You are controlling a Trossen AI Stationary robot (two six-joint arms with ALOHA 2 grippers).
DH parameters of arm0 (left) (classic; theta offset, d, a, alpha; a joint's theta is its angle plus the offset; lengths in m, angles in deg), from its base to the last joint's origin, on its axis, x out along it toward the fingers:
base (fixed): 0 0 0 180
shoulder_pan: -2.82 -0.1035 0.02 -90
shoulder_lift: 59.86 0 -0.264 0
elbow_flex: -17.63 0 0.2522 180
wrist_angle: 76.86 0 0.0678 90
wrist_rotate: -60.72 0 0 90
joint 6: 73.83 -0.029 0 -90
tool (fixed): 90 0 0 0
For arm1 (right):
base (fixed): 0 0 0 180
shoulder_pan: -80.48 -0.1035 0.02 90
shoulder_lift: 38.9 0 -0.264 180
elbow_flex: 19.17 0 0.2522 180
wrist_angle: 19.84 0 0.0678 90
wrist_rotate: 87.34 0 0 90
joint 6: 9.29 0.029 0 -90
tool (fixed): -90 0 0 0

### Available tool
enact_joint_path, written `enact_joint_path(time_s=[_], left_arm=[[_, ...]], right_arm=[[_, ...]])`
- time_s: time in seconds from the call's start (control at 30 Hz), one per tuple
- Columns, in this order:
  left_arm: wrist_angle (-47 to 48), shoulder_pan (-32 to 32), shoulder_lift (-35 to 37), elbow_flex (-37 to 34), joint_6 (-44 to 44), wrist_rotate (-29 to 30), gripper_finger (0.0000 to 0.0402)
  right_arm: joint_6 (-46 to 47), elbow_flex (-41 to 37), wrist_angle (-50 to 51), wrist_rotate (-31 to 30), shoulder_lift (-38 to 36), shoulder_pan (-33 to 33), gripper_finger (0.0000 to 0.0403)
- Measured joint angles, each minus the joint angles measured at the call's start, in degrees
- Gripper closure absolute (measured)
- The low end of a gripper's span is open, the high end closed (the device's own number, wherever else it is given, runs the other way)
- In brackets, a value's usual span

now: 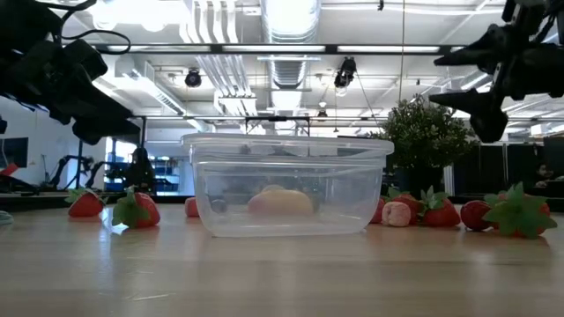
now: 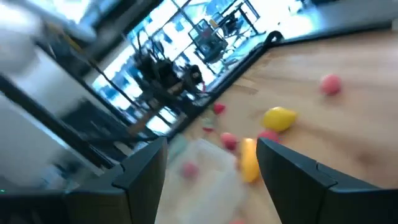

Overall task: Pick and placing Produce into tupperware
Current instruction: Put the red strawberry into the transparent bin

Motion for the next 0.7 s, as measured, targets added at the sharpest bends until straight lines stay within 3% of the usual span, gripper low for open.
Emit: enact_joint_path(time_s=[0.13, 0.33, 0.7], left_arm=[[-0.02, 0.0, -0.02, 0.01, 0.0, -0.02, 0.0168], [-0.02, 0.0, -0.01, 0.02, 0.02, -0.02, 0.0168], [-0.02, 0.01, -0.02, 0.01, 0.01, -0.02, 0.0168]], right_arm=[[9.16, 0.06, -4.09, -4.22, 0.07, 0.04, 0.0163], [11.02, 0.09, -5.43, -15.39, 0.04, 0.09, 0.0163], [9.22, 0.09, -5.32, -15.22, 0.04, 0.02, 0.0163]])
